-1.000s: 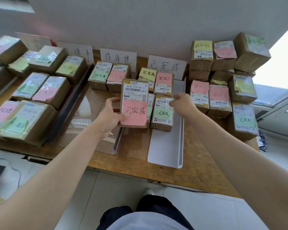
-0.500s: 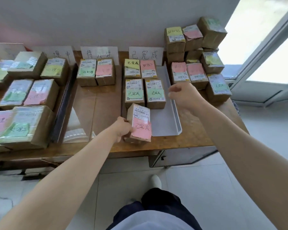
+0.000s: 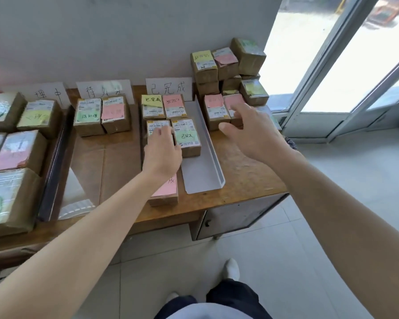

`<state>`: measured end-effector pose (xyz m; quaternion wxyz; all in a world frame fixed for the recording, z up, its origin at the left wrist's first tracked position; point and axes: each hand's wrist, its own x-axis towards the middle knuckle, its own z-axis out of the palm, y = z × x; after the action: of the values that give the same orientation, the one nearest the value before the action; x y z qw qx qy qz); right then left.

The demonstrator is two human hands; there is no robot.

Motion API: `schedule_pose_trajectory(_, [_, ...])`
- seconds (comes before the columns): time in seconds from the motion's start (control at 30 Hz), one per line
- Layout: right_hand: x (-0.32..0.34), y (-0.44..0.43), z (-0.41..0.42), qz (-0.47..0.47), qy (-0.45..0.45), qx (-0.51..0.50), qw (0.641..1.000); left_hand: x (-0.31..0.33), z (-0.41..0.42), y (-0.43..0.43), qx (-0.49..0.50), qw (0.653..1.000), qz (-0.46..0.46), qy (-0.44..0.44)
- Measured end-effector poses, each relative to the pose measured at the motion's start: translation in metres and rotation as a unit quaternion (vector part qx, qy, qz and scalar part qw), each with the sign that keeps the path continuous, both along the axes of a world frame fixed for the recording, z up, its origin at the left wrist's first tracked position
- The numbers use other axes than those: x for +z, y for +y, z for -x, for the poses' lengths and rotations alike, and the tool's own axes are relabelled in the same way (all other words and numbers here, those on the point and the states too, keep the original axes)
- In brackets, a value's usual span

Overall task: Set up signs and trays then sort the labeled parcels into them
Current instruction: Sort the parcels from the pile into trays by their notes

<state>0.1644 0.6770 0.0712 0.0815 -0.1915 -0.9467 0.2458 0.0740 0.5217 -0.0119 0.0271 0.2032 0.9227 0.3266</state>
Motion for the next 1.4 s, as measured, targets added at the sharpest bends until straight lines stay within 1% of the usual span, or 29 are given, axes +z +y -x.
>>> schedule_pose_trajectory(0.1, [0.023,0.018,-0.007,-0.125,0.040,0.007,0.991,0.047,-0.012,0.035,-0.068,0.986,-0.062,0.143])
schedule_pose_trajectory(0.2, [0.041,0.051,-0.016,-0.183,0.078,0.002,0.980,0.080,-0.021,0.076,-0.104,0.961,-0.089,0.241])
schedule_pose_trajectory(0.3, [0.056,0.097,-0.022,-0.208,0.119,-0.004,0.971,0.101,-0.028,0.121,-0.116,0.942,-0.103,0.298])
schedule_pose_trajectory(0.4, [0.064,0.150,-0.021,-0.218,0.140,-0.004,0.966,0.112,-0.029,0.168,-0.100,0.935,-0.115,0.319])
schedule_pose_trajectory(0.5, [0.062,0.208,-0.012,-0.199,0.142,0.008,0.970,0.113,-0.024,0.218,-0.073,0.940,-0.116,0.314])
schedule_pose_trajectory(0.57, [0.054,0.244,-0.005,-0.186,0.124,0.017,0.975,0.105,-0.020,0.250,-0.061,0.946,-0.114,0.298])
schedule_pose_trajectory(0.77, [0.012,0.321,0.031,-0.125,0.033,0.049,0.990,0.065,-0.009,0.307,-0.013,0.970,-0.077,0.232])
schedule_pose_trajectory(0.83, [-0.011,0.335,0.048,-0.087,-0.001,0.055,0.995,0.052,-0.004,0.314,-0.016,0.977,-0.056,0.204])
schedule_pose_trajectory(0.93, [-0.058,0.350,0.071,-0.008,-0.084,0.044,0.995,0.033,0.006,0.320,-0.009,0.986,-0.029,0.164])
schedule_pose_trajectory(1.03, [-0.102,0.358,0.088,0.035,-0.151,0.037,0.987,0.011,0.016,0.322,0.002,0.991,-0.012,0.136])
schedule_pose_trajectory(1.1, [-0.124,0.357,0.096,0.071,-0.175,0.022,0.982,-0.004,0.023,0.322,0.010,0.994,-0.005,0.111])
schedule_pose_trajectory(1.23, [-0.161,0.357,0.109,0.167,-0.199,-0.017,0.965,-0.033,0.033,0.325,0.007,0.998,0.004,0.064])
schedule_pose_trajectory(1.4, [-0.203,0.359,0.131,0.306,-0.207,-0.091,0.925,-0.056,0.042,0.321,0.008,1.000,-0.003,0.030])
